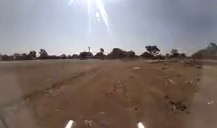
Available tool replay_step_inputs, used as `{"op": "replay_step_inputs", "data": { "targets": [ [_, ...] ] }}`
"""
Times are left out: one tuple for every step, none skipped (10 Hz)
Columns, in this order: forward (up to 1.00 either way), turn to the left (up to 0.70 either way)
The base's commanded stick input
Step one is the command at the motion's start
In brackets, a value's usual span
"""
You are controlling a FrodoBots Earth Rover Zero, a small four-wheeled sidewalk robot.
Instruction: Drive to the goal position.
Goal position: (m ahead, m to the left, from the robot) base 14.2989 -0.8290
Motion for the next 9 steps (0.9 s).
{"op": "replay_step_inputs", "data": {
  "targets": [
    [0.50, 0.00],
    [0.50, 0.00],
    [0.50, 0.00],
    [0.50, 0.00],
    [0.50, 0.00],
    [0.50, 0.00],
    [0.50, 0.00],
    [0.50, 0.00],
    [0.50, 0.00]
  ]
}}
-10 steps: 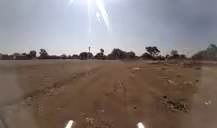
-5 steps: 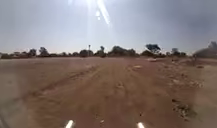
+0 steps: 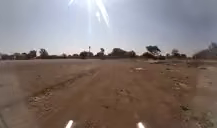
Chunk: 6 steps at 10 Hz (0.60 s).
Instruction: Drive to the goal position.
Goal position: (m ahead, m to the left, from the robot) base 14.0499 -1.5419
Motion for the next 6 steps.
{"op": "replay_step_inputs", "data": {
  "targets": [
    [0.50, 0.00],
    [0.50, 0.00],
    [0.50, 0.00],
    [0.50, 0.00],
    [0.50, 0.00],
    [0.50, 0.00]
  ]
}}
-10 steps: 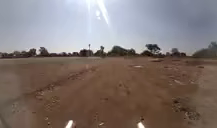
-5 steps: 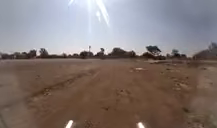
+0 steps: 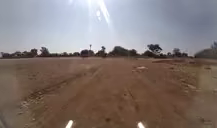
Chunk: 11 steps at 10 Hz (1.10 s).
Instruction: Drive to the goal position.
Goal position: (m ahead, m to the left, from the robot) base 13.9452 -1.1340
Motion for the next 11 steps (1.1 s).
{"op": "replay_step_inputs", "data": {
  "targets": [
    [0.50, 0.00],
    [0.50, 0.00],
    [0.50, 0.00],
    [0.50, 0.00],
    [0.50, 0.00],
    [0.50, 0.00],
    [0.50, 0.00],
    [0.50, 0.00],
    [0.50, 0.00],
    [0.50, 0.00],
    [0.50, 0.00]
  ]
}}
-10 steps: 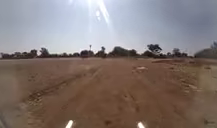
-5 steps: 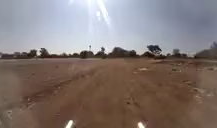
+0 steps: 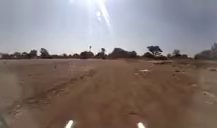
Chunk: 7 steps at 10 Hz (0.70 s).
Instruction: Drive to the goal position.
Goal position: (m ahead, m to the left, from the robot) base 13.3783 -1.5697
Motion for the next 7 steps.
{"op": "replay_step_inputs", "data": {
  "targets": [
    [0.50, 0.00],
    [0.50, 0.00],
    [0.50, 0.00],
    [0.50, 0.00],
    [0.50, 0.00],
    [0.50, 0.00],
    [0.50, 0.00]
  ]
}}
